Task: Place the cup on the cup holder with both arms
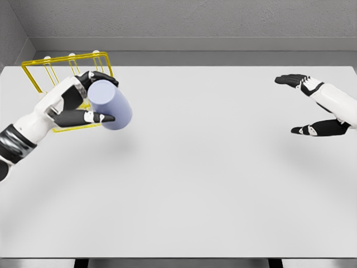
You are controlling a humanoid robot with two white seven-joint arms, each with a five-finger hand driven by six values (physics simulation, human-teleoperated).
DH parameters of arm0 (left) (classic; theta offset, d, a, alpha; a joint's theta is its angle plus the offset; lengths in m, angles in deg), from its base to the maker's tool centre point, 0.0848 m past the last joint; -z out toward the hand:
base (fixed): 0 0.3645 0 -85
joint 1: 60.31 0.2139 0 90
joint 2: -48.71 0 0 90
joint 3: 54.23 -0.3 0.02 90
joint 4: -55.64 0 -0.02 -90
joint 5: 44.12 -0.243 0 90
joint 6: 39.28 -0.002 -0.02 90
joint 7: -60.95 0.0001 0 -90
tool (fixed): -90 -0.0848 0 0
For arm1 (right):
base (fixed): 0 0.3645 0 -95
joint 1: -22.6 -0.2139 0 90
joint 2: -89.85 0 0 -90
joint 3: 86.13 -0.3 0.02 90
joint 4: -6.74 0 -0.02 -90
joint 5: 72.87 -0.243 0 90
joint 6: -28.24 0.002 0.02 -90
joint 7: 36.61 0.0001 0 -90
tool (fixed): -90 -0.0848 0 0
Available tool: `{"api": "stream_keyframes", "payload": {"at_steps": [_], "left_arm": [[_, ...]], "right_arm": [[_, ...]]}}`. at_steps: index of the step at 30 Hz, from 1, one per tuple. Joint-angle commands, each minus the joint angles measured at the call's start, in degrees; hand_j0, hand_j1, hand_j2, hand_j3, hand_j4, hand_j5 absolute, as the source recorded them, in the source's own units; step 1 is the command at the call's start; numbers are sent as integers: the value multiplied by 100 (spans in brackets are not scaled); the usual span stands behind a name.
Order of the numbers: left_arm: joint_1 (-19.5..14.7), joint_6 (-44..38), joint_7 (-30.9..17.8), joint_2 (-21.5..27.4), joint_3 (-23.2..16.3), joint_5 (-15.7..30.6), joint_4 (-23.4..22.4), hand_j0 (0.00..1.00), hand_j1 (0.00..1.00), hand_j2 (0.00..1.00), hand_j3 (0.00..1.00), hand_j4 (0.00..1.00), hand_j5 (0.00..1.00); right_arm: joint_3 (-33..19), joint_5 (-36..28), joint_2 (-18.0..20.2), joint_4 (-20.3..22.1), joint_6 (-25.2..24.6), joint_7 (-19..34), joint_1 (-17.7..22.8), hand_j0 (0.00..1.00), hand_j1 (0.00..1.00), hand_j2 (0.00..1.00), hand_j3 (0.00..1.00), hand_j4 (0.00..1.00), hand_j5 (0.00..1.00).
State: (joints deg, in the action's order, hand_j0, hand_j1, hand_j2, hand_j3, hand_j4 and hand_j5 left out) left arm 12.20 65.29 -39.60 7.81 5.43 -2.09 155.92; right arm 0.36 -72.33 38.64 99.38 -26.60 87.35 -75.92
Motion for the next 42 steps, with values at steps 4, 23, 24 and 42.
{"api": "stream_keyframes", "payload": {"at_steps": [4,23,24,42], "left_arm": [[0,54,9,162,178,86,-17,61,61,61,61,61,61],[-44,134,9,355,477,279,-465,62,62,62,62,62,62],[-53,134,9,346,477,279,-492,62,62,62,62,62,62],[-413,90,35,-5,318,271,-826,63,63,63,63,63,63]], "right_arm": [[0,-46,6,8,-16,-3,0,100,100,100,100,100,100],[0,-55,-38,17,-16,-3,0,100,100,100,100,100,100],[8,-55,-38,17,-16,-3,0,100,100,100,100,100,100],[0,-55,-38,17,-16,-3,9,100,100,100,100,100,100]]}}
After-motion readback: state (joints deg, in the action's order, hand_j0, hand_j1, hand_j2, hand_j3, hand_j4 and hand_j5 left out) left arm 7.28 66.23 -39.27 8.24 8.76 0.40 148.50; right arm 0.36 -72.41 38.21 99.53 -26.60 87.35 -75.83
